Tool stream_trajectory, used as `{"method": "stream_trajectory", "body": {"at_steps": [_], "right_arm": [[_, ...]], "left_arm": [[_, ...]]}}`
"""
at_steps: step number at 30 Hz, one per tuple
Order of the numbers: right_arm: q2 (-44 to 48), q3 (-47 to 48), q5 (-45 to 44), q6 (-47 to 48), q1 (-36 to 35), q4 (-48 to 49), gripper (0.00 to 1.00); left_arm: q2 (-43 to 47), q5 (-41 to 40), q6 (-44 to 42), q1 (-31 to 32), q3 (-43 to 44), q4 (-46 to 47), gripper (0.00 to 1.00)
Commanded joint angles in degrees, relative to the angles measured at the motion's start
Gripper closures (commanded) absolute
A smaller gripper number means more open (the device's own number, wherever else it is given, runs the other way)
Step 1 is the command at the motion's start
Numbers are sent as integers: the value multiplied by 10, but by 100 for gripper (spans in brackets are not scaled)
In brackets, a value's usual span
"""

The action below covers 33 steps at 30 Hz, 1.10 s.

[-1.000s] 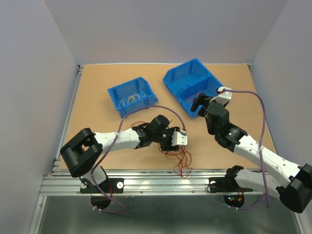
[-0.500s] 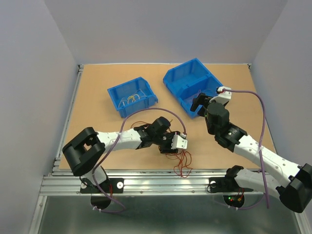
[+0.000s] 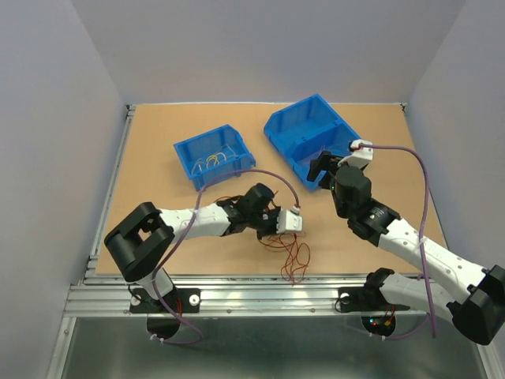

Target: Untangle the cables

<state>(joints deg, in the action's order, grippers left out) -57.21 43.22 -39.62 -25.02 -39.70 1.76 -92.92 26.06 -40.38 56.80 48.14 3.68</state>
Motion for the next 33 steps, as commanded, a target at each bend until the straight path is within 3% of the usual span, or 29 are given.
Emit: {"method": "stream_trajectory", "body": {"at_steps": [1, 4, 12, 16, 24, 33], "right_arm": [[-7, -7, 26, 7, 3, 33, 17], [-35, 3, 55, 8, 3, 33, 17], [-129, 49, 196, 33, 3, 25, 19], [-139, 57, 292, 46, 3, 28, 21], [-106, 25, 340, 56, 2, 82, 24], [-109, 16, 461, 83, 3, 113, 25]], "left_arm": [[74, 47, 71, -98, 6, 72, 100], [92, 104, 94, -154, 11, 85, 100], [153, 87, 128, -180, -30, 149, 100], [162, 148, 153, -225, -27, 159, 100], [135, 174, 140, -229, -6, 125, 100], [118, 217, 125, -229, 13, 90, 100]]}}
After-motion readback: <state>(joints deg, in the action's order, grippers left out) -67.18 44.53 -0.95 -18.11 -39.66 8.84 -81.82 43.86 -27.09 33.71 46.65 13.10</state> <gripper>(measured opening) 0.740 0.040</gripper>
